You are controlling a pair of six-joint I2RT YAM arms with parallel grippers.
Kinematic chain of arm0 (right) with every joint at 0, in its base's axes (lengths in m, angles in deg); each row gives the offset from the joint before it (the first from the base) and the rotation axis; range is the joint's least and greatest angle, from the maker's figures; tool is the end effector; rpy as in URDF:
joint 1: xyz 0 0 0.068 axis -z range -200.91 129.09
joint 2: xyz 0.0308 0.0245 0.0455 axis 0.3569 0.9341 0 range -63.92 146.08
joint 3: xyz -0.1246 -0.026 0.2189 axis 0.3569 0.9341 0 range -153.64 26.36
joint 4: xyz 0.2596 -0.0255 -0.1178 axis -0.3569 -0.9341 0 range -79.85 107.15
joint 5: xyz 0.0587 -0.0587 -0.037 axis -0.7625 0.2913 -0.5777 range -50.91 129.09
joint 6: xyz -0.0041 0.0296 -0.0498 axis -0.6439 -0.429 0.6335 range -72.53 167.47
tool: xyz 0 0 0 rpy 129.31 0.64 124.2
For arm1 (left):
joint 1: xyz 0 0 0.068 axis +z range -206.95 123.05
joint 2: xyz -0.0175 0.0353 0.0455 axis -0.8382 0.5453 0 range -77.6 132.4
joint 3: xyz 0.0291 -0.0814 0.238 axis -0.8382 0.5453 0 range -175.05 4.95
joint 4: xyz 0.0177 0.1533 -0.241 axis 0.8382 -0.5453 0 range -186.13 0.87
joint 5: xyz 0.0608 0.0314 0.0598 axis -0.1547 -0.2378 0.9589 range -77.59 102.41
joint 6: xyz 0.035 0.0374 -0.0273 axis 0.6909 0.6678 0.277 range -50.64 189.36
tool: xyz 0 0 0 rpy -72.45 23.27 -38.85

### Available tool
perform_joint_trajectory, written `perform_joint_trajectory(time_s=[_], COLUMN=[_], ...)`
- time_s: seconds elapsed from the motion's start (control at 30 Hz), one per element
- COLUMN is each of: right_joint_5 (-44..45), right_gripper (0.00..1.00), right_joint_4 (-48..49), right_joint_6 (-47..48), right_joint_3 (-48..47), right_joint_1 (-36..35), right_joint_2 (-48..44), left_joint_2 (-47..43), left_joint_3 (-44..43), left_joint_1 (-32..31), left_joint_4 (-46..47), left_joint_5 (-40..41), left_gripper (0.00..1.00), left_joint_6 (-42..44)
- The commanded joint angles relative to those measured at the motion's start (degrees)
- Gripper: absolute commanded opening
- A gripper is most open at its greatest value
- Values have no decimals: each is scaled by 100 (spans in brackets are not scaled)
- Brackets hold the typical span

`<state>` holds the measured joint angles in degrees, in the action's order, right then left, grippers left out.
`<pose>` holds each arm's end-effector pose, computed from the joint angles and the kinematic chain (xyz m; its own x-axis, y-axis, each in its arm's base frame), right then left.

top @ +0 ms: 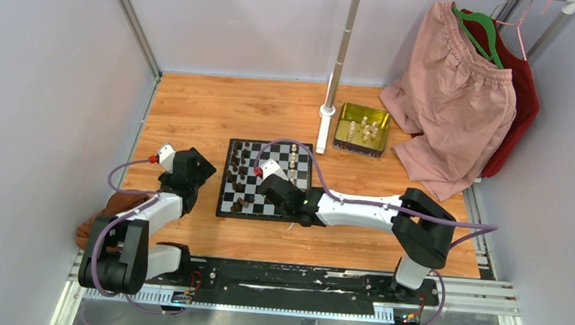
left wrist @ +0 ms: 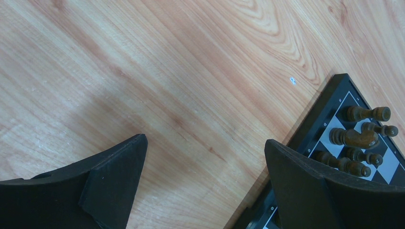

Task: Set up the chess pieces on the board
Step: Place the chess piece on the chessboard.

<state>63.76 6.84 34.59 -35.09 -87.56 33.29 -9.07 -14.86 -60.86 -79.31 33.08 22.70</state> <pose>0.1679 0.3451 0.1649 -0.4387 -0.5050 -0.7433 -0.6378 0.7577 -0.1383 0.2432 -0.0018 0.1051 -0.2770 -0.6632 -0.6953 -0.6000 0.6846 -0.4139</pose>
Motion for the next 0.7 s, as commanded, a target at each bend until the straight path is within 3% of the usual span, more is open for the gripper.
perform_joint_trajectory(time_s=[0.0, 0.67], right_joint_5=[223, 193], right_gripper=[0, 0], right_joint_4=[-63, 81], right_joint_6=[-147, -188], right_joint_3=[135, 287], right_joint_1=[16, 260], right_joint_2=[-166, -89], left_joint_2=[-42, -45], left_joint_3=[3, 4], left_joint_1=[-24, -26], left_joint_4=[87, 87], left_joint_5=[22, 12], left_gripper=[100, 100], left_joint_6=[86, 95])
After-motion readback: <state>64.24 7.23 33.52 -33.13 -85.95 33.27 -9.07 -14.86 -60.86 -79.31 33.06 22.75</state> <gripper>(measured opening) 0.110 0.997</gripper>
